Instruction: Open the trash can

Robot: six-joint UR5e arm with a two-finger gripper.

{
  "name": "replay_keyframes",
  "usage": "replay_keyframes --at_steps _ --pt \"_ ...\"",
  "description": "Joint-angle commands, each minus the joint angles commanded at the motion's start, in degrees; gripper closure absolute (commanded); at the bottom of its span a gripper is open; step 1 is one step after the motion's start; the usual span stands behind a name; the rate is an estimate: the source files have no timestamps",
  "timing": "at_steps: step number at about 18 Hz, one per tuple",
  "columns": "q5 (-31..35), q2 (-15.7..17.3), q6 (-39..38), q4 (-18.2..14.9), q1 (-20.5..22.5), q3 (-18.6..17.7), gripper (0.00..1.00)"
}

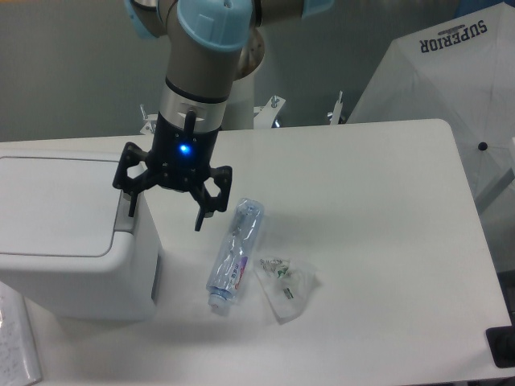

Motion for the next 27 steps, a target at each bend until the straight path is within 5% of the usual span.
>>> replay_keyframes --at_steps 13,27 --pt "0.2 0.2 -0.3 0.0 0.0 -1.8 0.00" --pt "-3.3 -3.8 4.6 1.3 8.8 7.7 0.00"
